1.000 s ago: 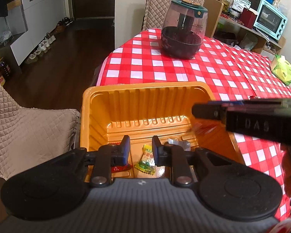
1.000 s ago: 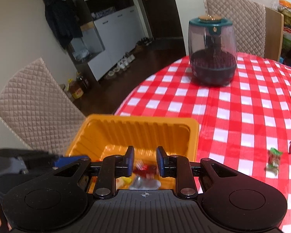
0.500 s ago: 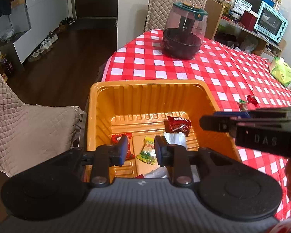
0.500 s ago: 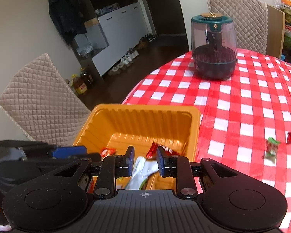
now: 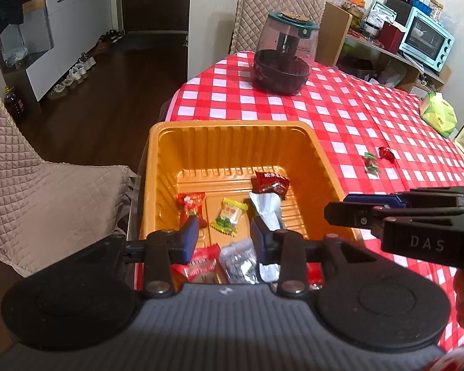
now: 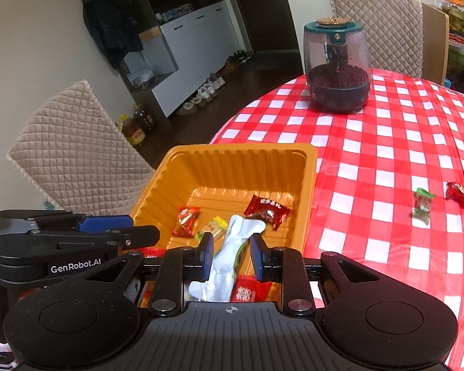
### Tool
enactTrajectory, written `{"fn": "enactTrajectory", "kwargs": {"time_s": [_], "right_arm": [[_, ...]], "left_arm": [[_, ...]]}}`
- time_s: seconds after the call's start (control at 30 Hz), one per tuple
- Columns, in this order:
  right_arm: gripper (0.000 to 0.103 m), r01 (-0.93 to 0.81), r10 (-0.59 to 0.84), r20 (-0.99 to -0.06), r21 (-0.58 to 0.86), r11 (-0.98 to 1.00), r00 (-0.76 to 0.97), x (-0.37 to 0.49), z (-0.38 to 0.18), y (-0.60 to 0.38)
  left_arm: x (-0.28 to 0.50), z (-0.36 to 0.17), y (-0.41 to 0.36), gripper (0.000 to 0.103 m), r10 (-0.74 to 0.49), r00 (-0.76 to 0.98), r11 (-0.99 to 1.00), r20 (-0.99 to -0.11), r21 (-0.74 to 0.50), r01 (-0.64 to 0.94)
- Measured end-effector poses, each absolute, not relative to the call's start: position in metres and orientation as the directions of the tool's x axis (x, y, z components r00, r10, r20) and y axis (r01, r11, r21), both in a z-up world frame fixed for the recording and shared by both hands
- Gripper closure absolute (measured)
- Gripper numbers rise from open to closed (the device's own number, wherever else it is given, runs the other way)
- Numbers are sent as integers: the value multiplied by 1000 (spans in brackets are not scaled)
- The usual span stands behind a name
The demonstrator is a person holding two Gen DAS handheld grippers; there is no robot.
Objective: Organize snacks
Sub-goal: 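Open the left gripper to drop the yellow candy while the right gripper releases the dark red packet, then move both grippers away from the tray toward the green and red candies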
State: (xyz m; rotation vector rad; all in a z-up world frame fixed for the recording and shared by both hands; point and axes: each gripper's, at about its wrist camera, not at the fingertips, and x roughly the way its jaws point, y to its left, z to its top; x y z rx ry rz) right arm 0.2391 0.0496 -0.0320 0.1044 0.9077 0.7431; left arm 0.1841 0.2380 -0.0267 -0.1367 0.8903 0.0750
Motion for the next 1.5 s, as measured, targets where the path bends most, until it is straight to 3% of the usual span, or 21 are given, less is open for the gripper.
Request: {"fn": "enactTrajectory", "kwargs": {"time_s": [0.33,1.5], "right_arm": [[61,-541,639,-667,398,740,382,205,-24,27],[54,-546,633,-710,412,729,309,145,-35,-106]], "left_arm": [[147,-19,217,67,9,628,989,-778,-86,-122],[78,-24,80,62,1,574,989,-819,-83,-121]]}}
